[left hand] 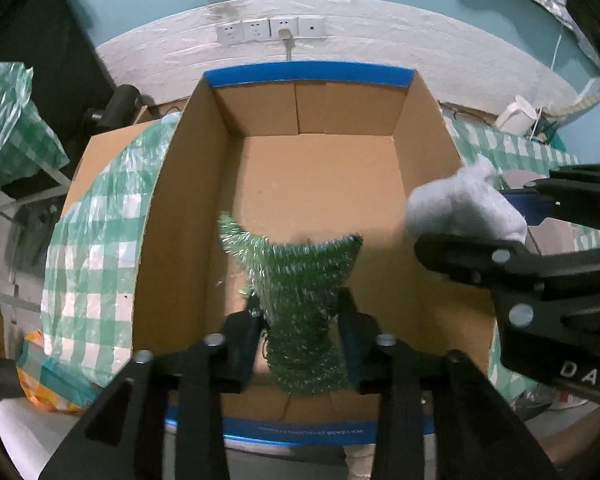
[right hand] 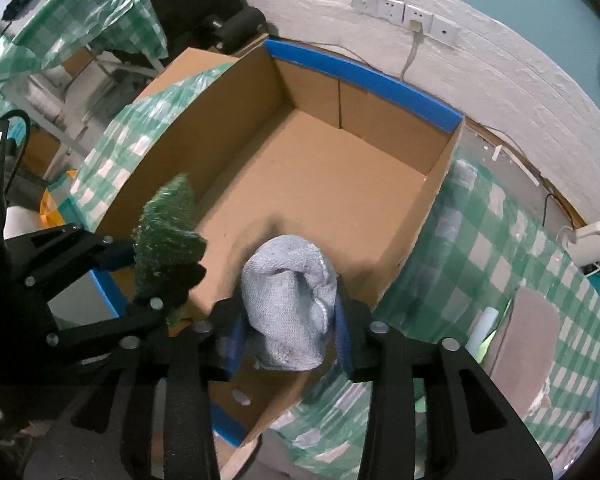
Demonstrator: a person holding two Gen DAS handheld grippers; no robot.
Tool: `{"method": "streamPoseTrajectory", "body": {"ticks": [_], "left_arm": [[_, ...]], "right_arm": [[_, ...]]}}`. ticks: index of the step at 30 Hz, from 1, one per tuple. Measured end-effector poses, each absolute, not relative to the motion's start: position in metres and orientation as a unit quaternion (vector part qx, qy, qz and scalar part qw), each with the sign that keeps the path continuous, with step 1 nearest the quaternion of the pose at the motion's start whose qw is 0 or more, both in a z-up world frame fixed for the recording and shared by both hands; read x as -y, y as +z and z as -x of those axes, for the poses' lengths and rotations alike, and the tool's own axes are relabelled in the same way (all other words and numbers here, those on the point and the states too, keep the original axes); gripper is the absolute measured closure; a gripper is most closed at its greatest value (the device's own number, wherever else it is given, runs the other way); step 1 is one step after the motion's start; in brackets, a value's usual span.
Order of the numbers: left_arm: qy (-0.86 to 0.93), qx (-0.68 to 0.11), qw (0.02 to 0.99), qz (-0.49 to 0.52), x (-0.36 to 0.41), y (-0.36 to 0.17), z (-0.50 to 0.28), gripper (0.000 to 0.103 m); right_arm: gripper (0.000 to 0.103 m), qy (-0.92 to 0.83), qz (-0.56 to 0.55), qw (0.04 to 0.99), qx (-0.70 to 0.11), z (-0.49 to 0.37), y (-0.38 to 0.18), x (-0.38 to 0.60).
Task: Organize soft objects
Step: 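Carry the blue sock and green scrubber into the cardboard box and release both, then return both tools to the table and grasp the grey towel with the right gripper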
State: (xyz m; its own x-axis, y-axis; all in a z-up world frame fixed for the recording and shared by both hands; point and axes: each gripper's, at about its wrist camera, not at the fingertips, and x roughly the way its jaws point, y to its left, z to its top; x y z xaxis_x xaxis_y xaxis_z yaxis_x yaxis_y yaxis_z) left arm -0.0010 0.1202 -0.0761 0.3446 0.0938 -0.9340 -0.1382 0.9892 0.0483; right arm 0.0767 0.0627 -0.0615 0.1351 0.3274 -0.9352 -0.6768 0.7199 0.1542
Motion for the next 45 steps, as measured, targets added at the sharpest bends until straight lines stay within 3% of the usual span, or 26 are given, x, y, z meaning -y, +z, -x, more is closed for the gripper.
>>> {"method": "streamPoseTrajectory", "body": {"ticks": [5, 28, 33, 45], "left_arm": [[0.077, -0.561, 0.824, 0.031, -0.127, -0.073, 0.001, 0.052], [0.055, -0.551, 0.831, 0.045, -0.109, -0.067, 0.000, 0.051], [0.037, -0.545, 0.837, 0.041, -0.091, -0.059, -0.003, 0.042], [0.004, -0.550, 0.835, 0.003, -0.040, -0.061, -0.017, 0.042]], "right_arm": [[0.038, 0.334, 0.151, 0.746, -0.556, -0.079, -0.059, -0.062], [0.030, 0.289, 0.120, 0.768, -0.559, -0.090, -0.052, -0.001], [0.030, 0.262, 0.111, 0.774, -0.566, -0.096, -0.059, 0.029], [0.029, 0.211, 0.082, 0.781, -0.582, -0.103, -0.074, 0.103]]}}
